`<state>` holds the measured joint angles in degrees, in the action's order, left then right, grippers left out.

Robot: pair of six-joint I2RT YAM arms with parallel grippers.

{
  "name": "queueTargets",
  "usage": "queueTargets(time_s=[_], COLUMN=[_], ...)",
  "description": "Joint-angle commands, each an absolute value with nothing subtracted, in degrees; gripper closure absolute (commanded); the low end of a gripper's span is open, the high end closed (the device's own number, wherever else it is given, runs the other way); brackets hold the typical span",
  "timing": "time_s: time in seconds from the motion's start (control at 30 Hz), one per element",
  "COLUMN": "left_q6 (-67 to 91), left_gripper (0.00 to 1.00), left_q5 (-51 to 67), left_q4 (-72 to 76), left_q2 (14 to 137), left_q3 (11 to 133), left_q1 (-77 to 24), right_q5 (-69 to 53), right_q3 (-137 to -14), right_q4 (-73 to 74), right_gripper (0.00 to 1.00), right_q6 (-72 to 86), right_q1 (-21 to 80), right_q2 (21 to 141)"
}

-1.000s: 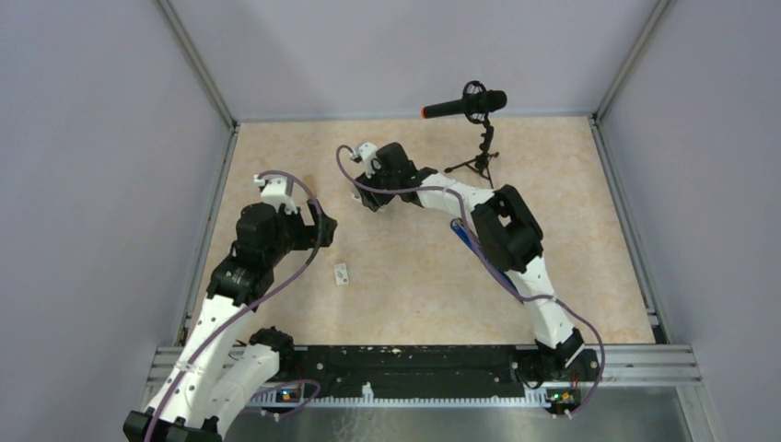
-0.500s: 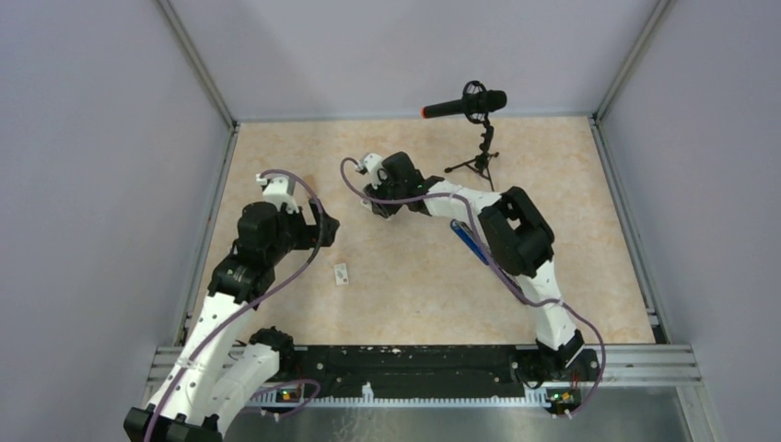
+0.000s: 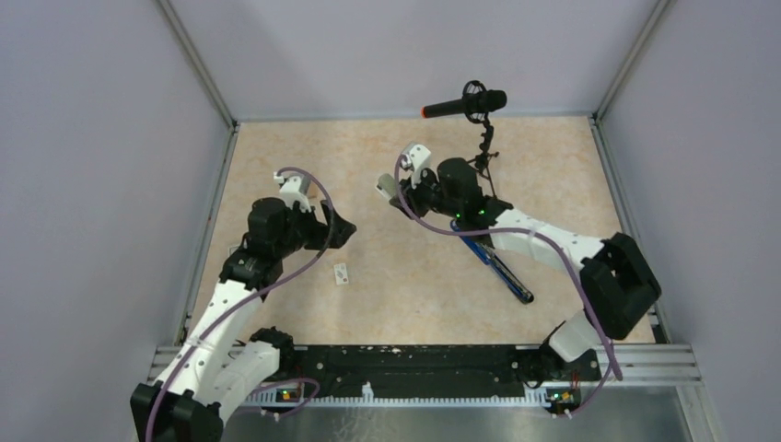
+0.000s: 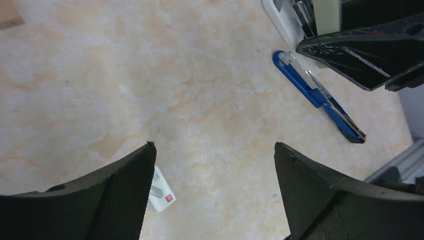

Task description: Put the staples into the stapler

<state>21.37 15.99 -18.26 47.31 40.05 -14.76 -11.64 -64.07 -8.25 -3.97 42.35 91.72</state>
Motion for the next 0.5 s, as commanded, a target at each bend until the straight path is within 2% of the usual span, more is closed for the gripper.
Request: queueTargets(time_s=[0.0,0.23,0.47], left_q6=[28.3,38.7,44.6], left_gripper=[0.10,0.16,0.21], left_q5=[27.2,36.6,43.0], left_q4=[-7.7,-0.4,5.2], left_q2=[49.5,59.1,66.6], left_q3=[38.2,39.8,43.8], left_q1=[-14.6,-14.6,-15.4], right_q5=[-12.7,-13.3,-14.7], right_q3=[-56.9,-46.9,-43.1], right_q4=[-15.0,-18.6,-20.5], right_gripper=[0.95,0.95,0.97], right_q6=[-0.5,4.1,7.6], right_q1=[43.7,45.0,45.1], right_q2=[83.6,73.1,66.2])
